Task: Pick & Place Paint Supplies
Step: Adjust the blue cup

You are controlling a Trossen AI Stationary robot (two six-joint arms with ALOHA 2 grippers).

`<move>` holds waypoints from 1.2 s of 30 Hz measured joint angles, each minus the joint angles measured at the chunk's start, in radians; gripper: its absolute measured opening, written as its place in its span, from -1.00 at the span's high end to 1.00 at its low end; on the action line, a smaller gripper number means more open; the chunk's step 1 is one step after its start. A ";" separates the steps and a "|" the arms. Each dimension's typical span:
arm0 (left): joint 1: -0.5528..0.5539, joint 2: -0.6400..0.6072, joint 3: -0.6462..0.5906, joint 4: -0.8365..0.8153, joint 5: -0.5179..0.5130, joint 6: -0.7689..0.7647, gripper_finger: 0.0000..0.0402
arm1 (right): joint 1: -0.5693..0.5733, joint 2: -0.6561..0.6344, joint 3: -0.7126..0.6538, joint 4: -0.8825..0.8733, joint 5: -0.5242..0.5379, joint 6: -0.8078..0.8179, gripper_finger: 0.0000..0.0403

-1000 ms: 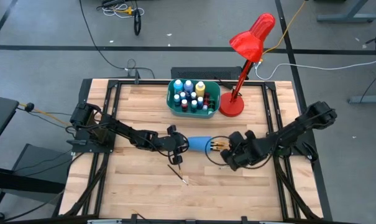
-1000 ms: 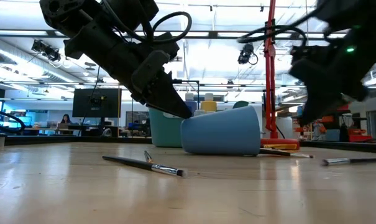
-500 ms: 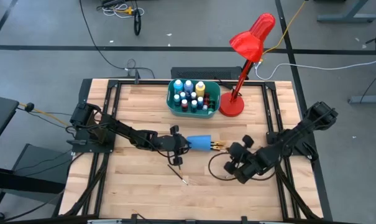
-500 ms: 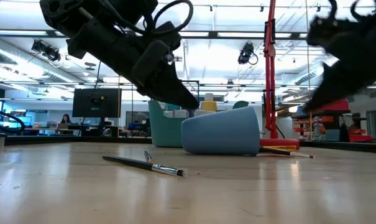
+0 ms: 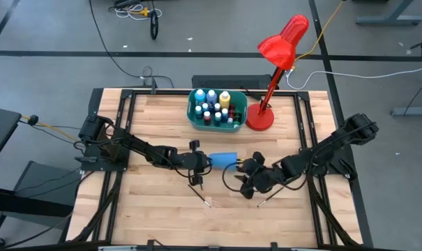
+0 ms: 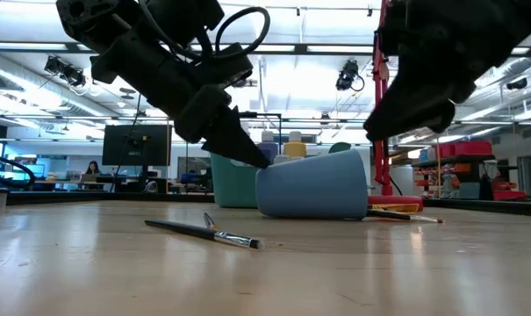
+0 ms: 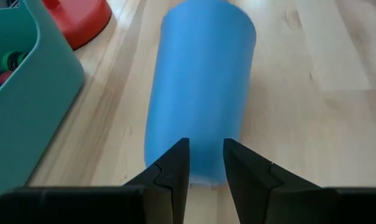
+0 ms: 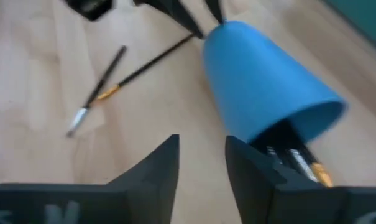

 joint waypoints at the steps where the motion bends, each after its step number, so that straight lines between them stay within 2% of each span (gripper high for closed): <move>1: 0.000 0.000 0.000 -0.008 -0.001 0.017 0.44 | -0.007 0.000 0.000 0.011 -0.012 -0.002 0.28; 5: 0.000 0.000 0.000 -0.037 -0.032 0.055 0.34 | -0.032 0.000 0.000 0.003 -0.012 0.034 0.13; 10: 0.000 0.000 0.000 -0.074 -0.053 0.050 0.20 | -0.062 0.000 -0.015 -0.007 -0.005 0.166 -0.03; 17: 0.000 0.000 0.000 -0.071 -0.050 0.046 0.15 | -0.091 0.000 -0.121 0.180 -0.028 0.303 -0.10; 24: 0.000 0.000 0.000 -0.051 -0.043 0.046 0.15 | -0.098 0.009 -0.217 0.448 -0.032 0.314 -0.02; 29: -0.001 0.000 0.000 -0.024 0.006 0.033 0.16 | -0.131 0.048 -0.218 0.492 -0.045 0.295 0.08; 33: 0.000 0.000 0.000 -0.025 0.001 0.031 0.17 | -0.155 0.088 -0.217 0.556 -0.133 0.278 0.20; 36: 0.000 0.000 0.000 -0.027 0.002 0.026 0.17 | -0.168 0.092 -0.217 0.561 -0.119 0.273 0.31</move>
